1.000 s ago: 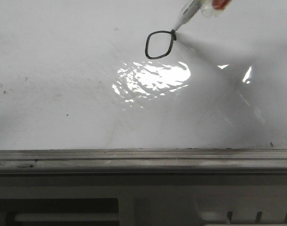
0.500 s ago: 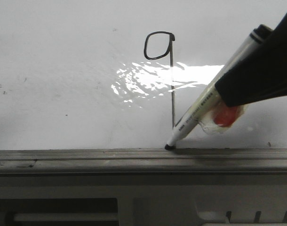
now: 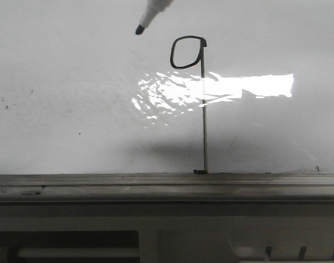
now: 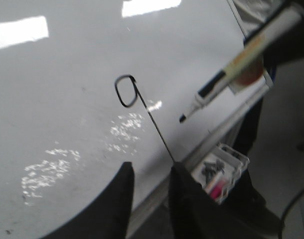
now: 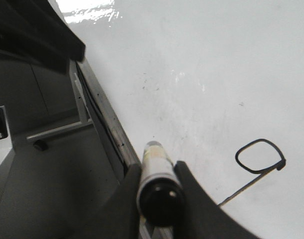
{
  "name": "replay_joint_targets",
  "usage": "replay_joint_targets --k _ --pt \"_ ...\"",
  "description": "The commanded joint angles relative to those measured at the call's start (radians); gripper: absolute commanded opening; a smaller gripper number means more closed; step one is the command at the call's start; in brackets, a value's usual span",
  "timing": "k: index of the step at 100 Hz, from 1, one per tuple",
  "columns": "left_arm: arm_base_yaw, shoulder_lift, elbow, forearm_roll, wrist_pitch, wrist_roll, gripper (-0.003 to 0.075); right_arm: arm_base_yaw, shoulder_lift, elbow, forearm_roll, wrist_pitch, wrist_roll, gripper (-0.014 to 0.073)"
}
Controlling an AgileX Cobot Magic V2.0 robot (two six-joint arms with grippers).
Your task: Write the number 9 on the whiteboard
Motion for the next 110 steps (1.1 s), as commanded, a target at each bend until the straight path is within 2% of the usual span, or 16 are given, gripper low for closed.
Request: replay_joint_targets --k 1,7,19,29,43,64,101,110 --pt "-0.003 0.062 -0.028 -0.043 0.038 0.058 0.0370 0.001 0.021 -0.049 0.006 0.016 -0.010 -0.0046" --pt "-0.003 0.114 -0.035 -0.089 0.080 0.142 0.0400 0.008 0.041 -0.049 0.006 0.027 -0.011 -0.0046" --pt "-0.003 0.211 -0.064 -0.257 0.193 0.374 0.0400 0.043 0.086 -0.051 0.006 0.020 -0.016 -0.0046" --pt "-0.003 0.282 -0.097 -0.342 0.263 0.480 0.0400 0.098 0.126 -0.066 0.006 0.018 -0.049 -0.0046" --pt "-0.003 0.368 -0.146 -0.344 0.346 0.552 0.0400 0.136 0.172 -0.097 0.006 0.004 -0.049 -0.0046" --pt "-0.005 0.435 -0.193 -0.342 0.382 0.554 0.0392 0.136 0.198 -0.105 0.006 0.000 -0.049 -0.0046" --pt "-0.005 0.506 -0.193 -0.354 0.372 0.554 0.0162 0.136 0.198 -0.105 0.006 0.013 -0.049 -0.0046" --pt "-0.005 0.506 -0.193 -0.363 0.367 0.554 0.0062 0.136 0.198 -0.105 0.006 0.034 -0.049 -0.0046"
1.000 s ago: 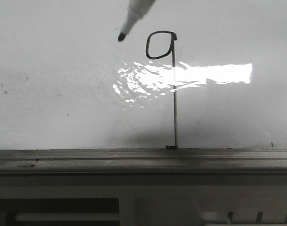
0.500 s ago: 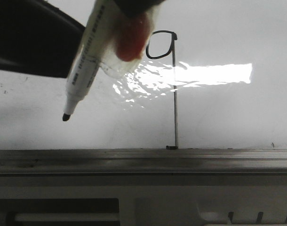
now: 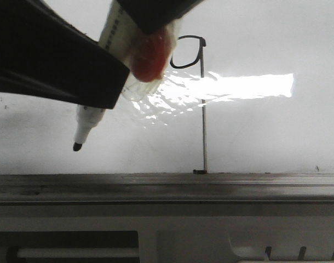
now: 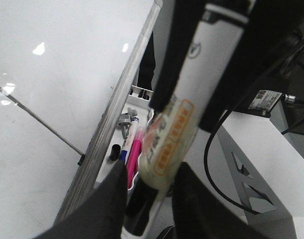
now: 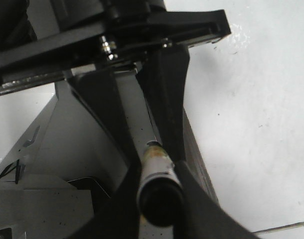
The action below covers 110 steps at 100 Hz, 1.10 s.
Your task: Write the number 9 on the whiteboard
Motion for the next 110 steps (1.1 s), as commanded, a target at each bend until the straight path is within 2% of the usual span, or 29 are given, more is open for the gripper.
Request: replay_joint_targets --k 1,6,33,40,57,63,75,87,94,110 --pt "-0.005 -0.011 -0.032 -0.075 0.015 -0.003 0.0052 0.000 -0.013 -0.036 0.013 -0.033 -0.011 -0.0046" --pt "-0.005 -0.011 -0.032 -0.075 0.017 -0.003 -0.0021 0.000 -0.013 -0.036 0.013 -0.023 -0.011 -0.0046" --pt "-0.005 -0.011 -0.032 -0.067 0.052 -0.003 -0.0018 0.000 -0.013 -0.036 0.061 -0.017 -0.011 -0.0022" --pt "-0.005 -0.011 -0.032 -0.067 0.067 -0.003 -0.0018 0.000 -0.013 -0.036 0.069 -0.017 -0.011 0.0066" --pt "-0.005 -0.021 -0.021 -0.059 0.084 -0.003 -0.0018 0.000 -0.038 -0.036 0.069 -0.019 -0.009 0.0441" --pt "-0.005 -0.034 -0.021 -0.060 0.084 -0.007 -0.0018 0.000 -0.063 -0.036 0.067 -0.019 -0.009 0.0491" --pt "-0.003 -0.065 -0.021 -0.052 0.082 -0.032 -0.0018 -0.017 -0.131 -0.036 0.062 -0.019 0.003 0.0454" --pt "-0.003 -0.095 -0.021 -0.045 0.075 -0.090 -0.0018 -0.075 -0.215 -0.036 0.057 -0.019 0.034 0.0342" --pt "-0.003 -0.111 -0.021 -0.045 0.070 -0.109 -0.0018 -0.113 -0.271 -0.034 0.056 -0.019 0.036 0.0241" --pt "-0.003 -0.131 -0.021 -0.045 -0.026 -0.177 -0.0018 -0.186 -0.379 -0.034 0.033 -0.017 0.036 -0.0071"
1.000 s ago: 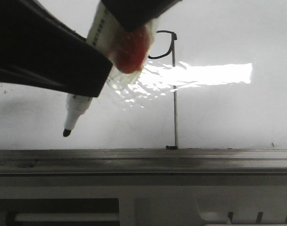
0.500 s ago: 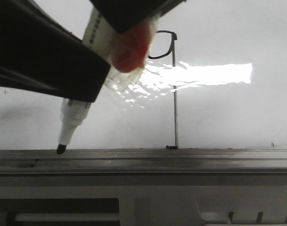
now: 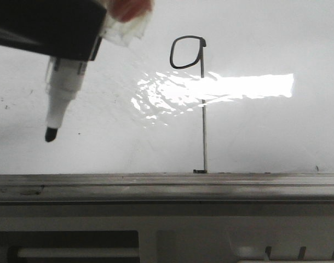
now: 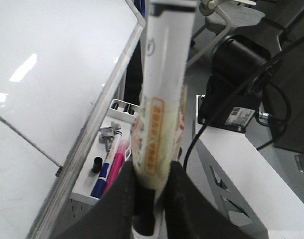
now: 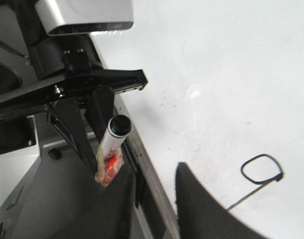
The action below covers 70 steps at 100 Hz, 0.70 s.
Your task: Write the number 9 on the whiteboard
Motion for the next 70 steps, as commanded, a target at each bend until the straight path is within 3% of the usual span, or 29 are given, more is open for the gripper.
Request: replay_joint_targets --k 1,45,70 --pt "-0.001 -0.021 -0.021 -0.060 -0.053 -0.049 -0.0019 -0.042 -0.063 -0.030 -0.002 -0.055 0.007 -0.0072" --pt "-0.001 -0.021 0.046 -0.078 -0.334 -0.197 -0.0018 -0.106 -0.165 0.087 -0.007 -0.062 0.014 -0.0057" --pt "-0.001 -0.021 0.059 -0.245 -0.525 -0.246 -0.0019 -0.106 -0.165 0.127 -0.007 -0.147 0.014 -0.0057"
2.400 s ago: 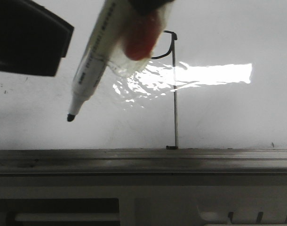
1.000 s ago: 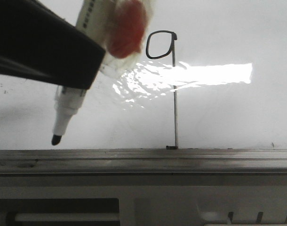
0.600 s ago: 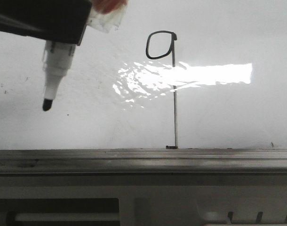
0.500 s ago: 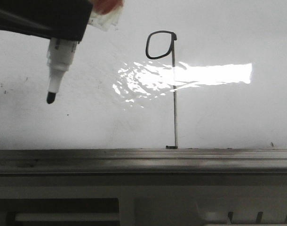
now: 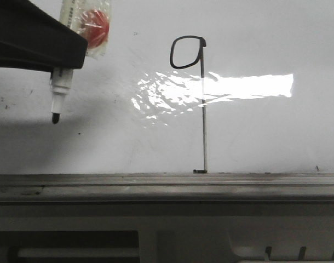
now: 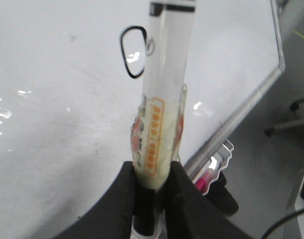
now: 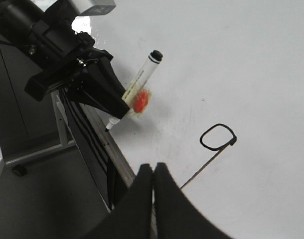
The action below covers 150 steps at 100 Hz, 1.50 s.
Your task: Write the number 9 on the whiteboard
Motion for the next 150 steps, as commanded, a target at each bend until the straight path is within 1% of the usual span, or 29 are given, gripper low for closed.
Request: replay_joint_targets --k 1,9,19,23,31,41,46,57,64,74,82,89,117,150 --pt "-0.001 -0.016 -0.026 -0.102 -0.080 -0.054 -0.0019 -0.007 -0.001 -0.018 0.014 -0.112 0.002 -0.0057" --pt "-0.001 -0.016 -0.026 -0.109 -0.162 -0.096 -0.0019 -0.007 -0.001 -0.010 0.014 -0.133 0.002 -0.0057" --pt "-0.001 -0.014 -0.026 -0.109 -0.225 -0.139 -0.0019 -0.007 -0.001 -0.003 0.014 -0.151 0.002 -0.0057" --pt "-0.001 -0.007 -0.026 -0.109 -0.247 -0.175 -0.0019 -0.007 -0.001 -0.001 0.014 -0.155 0.002 -0.0057" --pt "-0.001 0.013 -0.026 -0.109 -0.262 -0.229 -0.0019 -0.007 -0.001 0.007 0.016 -0.172 0.002 -0.0057" --pt "-0.017 0.043 -0.026 -0.109 -0.270 -0.234 -0.0019 -0.007 -0.001 0.021 0.022 -0.185 0.002 -0.0057" --pt "-0.036 0.053 -0.026 -0.104 -0.292 -0.234 -0.0019 -0.007 -0.001 0.029 0.030 -0.191 0.002 -0.0057" --pt "-0.095 0.055 -0.026 -0.088 -0.420 -0.234 -0.0019 -0.007 -0.001 0.046 0.045 -0.198 0.003 -0.0057" --pt "-0.135 0.055 -0.026 -0.107 -0.482 -0.234 -0.0019 -0.007 -0.001 0.053 0.051 -0.200 0.003 -0.0057" --pt "-0.197 0.064 -0.026 -0.138 -0.522 -0.234 -0.0019 -0.007 -0.001 0.053 0.053 -0.204 0.003 -0.0057" --pt "-0.254 0.085 -0.026 -0.182 -0.617 -0.234 -0.0019 -0.007 -0.001 0.053 0.053 -0.206 0.003 -0.0057" --pt "-0.284 0.105 -0.026 -0.187 -0.682 -0.232 -0.0019 -0.007 -0.001 0.053 0.053 -0.209 0.003 -0.0057" --pt "-0.291 0.154 -0.030 -0.185 -0.778 -0.226 -0.0019 -0.007 -0.001 0.053 0.059 -0.209 0.003 -0.0057" --pt "-0.291 0.162 -0.030 -0.181 -0.787 -0.226 -0.0015 -0.007 -0.001 0.053 0.063 -0.209 0.003 -0.0057"
